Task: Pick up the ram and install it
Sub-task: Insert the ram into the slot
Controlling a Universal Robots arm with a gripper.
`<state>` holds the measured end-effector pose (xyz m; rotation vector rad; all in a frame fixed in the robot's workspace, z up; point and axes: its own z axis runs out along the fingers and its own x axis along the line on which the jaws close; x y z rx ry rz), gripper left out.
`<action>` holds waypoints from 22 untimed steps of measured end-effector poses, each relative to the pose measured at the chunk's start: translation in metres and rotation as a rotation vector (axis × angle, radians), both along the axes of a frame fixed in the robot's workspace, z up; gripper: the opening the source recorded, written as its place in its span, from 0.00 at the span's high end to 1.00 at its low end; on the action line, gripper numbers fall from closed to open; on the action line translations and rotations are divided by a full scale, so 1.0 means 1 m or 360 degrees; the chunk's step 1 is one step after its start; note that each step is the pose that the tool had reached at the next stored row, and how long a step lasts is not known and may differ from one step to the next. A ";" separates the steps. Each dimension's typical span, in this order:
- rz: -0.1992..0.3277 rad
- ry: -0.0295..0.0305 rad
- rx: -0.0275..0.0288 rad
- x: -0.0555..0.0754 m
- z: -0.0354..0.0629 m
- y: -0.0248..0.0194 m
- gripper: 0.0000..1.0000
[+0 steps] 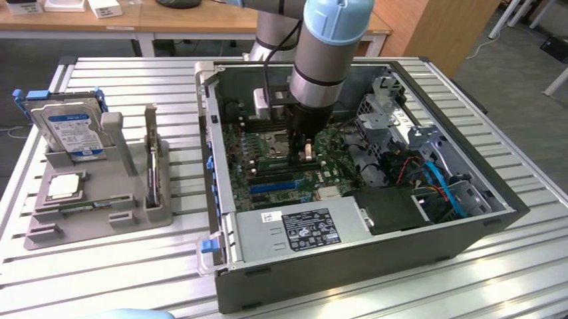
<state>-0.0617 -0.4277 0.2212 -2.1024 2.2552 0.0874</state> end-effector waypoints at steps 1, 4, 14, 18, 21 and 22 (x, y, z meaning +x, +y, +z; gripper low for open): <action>0.0000 -0.00001 0.00000 0.000 -0.0004 0.0000 0.87; 0.0000 0.00004 -0.00007 0.000 -0.0006 0.0000 0.87; 0.0000 0.00029 -0.00001 0.000 -0.0007 0.0002 0.87; 0.0000 0.00041 -0.00003 0.000 -0.0009 0.0003 0.87; 0.0000 0.00042 -0.00004 0.000 -0.0010 0.0004 0.87; 0.0000 0.00042 -0.00004 0.000 -0.0010 0.0004 0.87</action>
